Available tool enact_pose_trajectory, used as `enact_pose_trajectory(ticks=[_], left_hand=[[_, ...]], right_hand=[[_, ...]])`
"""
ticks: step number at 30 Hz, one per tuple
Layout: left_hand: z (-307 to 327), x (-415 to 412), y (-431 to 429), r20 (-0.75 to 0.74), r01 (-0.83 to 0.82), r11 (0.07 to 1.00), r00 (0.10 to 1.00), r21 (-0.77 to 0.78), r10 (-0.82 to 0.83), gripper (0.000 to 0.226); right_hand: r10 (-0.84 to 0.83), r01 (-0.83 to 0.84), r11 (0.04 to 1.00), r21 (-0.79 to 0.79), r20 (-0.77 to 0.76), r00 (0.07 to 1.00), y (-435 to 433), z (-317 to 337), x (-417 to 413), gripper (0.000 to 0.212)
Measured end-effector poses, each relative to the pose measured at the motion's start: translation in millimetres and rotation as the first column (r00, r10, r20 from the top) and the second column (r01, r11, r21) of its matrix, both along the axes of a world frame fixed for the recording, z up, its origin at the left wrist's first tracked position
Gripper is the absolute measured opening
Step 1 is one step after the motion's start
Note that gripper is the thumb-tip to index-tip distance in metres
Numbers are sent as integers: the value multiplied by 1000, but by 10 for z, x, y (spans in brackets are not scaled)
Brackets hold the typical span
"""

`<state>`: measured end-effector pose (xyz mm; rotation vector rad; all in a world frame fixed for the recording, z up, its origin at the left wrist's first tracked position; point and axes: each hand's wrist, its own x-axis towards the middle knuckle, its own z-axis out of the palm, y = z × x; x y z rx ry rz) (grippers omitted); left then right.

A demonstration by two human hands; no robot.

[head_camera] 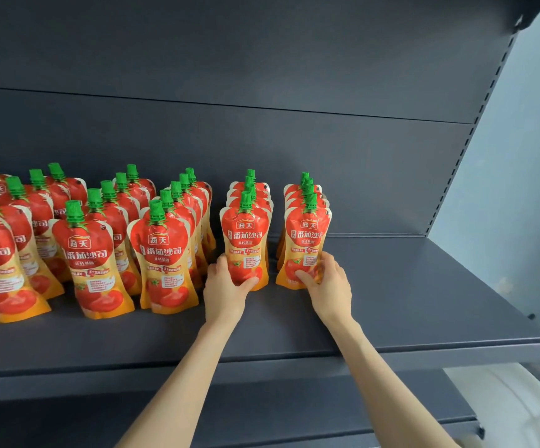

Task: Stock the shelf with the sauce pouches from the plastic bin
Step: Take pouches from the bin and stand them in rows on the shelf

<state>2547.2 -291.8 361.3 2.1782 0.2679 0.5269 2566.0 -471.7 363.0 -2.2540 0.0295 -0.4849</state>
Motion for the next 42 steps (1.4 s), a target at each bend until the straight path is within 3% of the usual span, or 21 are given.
enact_pose_trajectory(ticks=[20, 26, 30, 36, 39, 42], left_hand=[[40, -25, -21, -69, 30, 998, 997, 58, -26, 74], [85, -82, -22, -108, 3, 999, 994, 38, 1, 86], [143, -274, -26, -1, -12, 995, 1000, 98, 13, 68], [281, -729, -186, 159, 227, 962, 955, 155, -251, 48], [274, -1049, -351, 226, 398, 900, 873, 181, -431, 39], [81, -1355, -577, 246, 561, 803, 765, 198, -595, 28]], right_hand=[[-26, 24, 996, -90, -22, 999, 11, 11, -25, 56], [-53, 47, 993, -110, -58, 997, -22, 36, -123, 60], [-61, 62, 994, -86, 7, 998, -80, 103, -339, 51], [-108, 113, 993, -30, 116, 987, -248, 221, -964, 35], [-190, 191, 982, 8, 134, 973, -370, 113, -1452, 28], [-279, 280, 960, -19, 53, 959, -532, -144, -1981, 28]])
